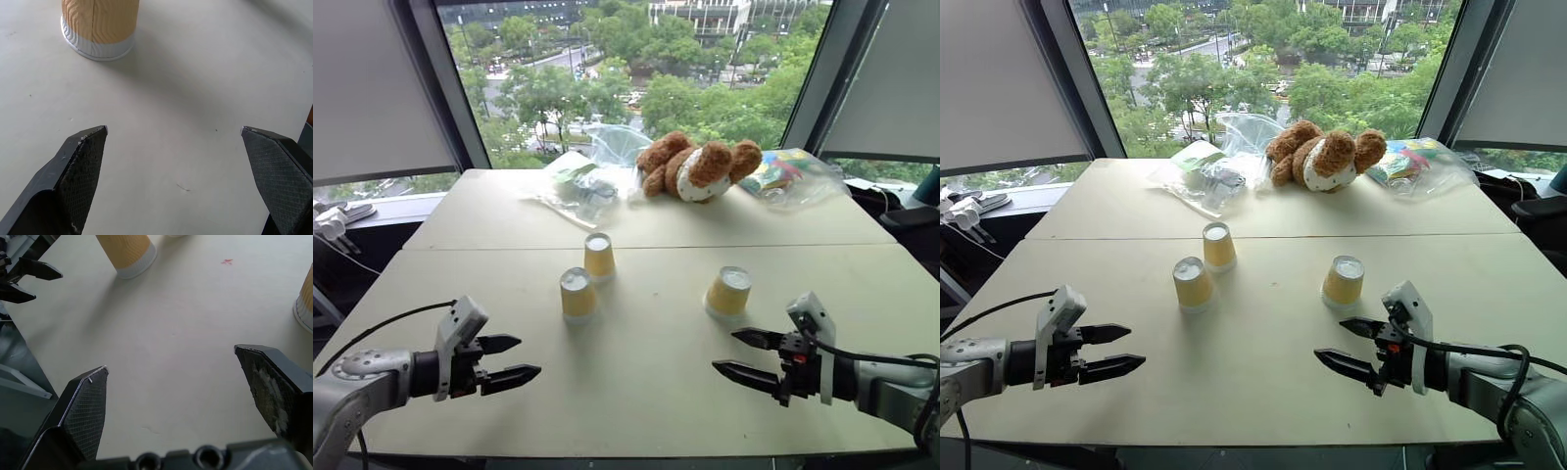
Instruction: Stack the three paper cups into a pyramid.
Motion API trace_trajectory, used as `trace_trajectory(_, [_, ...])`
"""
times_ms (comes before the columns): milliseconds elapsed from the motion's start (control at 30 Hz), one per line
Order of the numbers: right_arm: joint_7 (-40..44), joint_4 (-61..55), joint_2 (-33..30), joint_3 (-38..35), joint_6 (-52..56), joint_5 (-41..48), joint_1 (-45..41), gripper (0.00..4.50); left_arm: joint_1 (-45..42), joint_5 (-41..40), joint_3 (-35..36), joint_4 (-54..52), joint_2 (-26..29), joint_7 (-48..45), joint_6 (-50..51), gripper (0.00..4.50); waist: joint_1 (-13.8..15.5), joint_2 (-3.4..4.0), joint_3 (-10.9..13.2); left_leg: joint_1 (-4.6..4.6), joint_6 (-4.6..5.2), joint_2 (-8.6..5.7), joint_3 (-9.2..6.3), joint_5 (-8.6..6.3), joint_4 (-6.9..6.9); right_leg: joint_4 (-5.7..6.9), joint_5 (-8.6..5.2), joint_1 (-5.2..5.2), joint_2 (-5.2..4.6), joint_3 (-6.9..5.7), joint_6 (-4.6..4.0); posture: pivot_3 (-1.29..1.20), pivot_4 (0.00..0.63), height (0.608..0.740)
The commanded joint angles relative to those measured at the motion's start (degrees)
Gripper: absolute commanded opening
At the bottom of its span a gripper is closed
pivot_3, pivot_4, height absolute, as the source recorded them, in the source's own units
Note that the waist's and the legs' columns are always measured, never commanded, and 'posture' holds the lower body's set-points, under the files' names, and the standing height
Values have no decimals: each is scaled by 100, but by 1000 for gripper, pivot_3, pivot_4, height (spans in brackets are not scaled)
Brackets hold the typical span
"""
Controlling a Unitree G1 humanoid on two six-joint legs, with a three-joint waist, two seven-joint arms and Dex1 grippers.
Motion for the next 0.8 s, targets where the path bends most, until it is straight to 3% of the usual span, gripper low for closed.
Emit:
trace_trajectory(33, [9,-164,-17,-58,-22,79,-26,4500,-9,118,78,-105,-85,39,-240,4487,-4,0,0,0,0,0,0,0,0,0,0,0,0,0,0,0,150,740])
trace_trajectory(800, [-2,-151,24,129,-115,-121,-210,4500,-578,381,105,288,-353,146,-552,4487,1,-1,0,0,-1,0,0,1,1,1,0,0,1,-1,0,0,150,740])
